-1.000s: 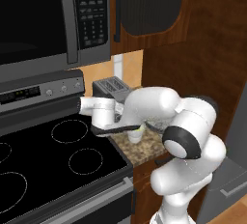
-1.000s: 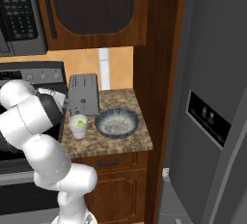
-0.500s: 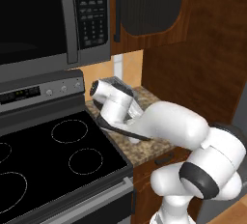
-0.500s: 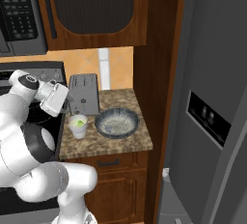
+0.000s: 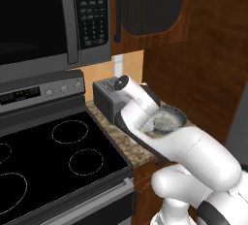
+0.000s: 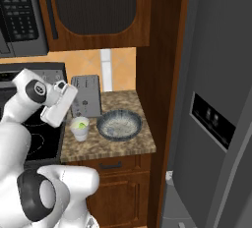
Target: Grab a lemon wedge from the fridge and one ice cube from the ice bowl, and put them in the glass of lemonade.
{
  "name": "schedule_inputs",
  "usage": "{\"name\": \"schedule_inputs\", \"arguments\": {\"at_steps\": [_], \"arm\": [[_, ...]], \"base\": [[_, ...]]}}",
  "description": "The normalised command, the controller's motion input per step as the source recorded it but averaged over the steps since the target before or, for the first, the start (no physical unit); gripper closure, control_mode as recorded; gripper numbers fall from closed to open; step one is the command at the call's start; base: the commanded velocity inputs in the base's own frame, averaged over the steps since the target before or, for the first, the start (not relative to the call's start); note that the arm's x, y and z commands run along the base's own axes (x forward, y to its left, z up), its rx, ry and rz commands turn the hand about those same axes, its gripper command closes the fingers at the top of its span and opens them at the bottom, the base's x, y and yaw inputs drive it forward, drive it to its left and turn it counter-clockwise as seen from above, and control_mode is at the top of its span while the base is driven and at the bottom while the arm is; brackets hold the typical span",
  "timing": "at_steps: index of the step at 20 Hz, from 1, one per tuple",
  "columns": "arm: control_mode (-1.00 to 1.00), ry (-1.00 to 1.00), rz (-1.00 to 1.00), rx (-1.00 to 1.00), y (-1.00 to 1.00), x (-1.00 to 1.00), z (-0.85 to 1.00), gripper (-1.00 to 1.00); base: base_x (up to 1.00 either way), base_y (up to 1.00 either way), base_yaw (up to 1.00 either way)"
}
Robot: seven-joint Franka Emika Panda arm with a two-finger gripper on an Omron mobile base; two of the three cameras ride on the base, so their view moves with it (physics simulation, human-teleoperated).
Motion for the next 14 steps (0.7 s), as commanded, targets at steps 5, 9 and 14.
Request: {"name": "schedule_inputs", "arguments": {"at_steps": [5,9,14], "arm": [[-1.0,-0.38,-0.45,0.46,-0.33,0.0,0.38,-1.0],[-1.0,-0.35,-0.54,0.55,-0.14,0.0,0.14,-1.0],[-1.0,-0.15,-0.6,0.63,0.0,-0.14,0.03,-1.0]], "base": [[0.0,0.0,0.0],[0.0,0.0,0.0],[0.0,0.0,0.0]]}}
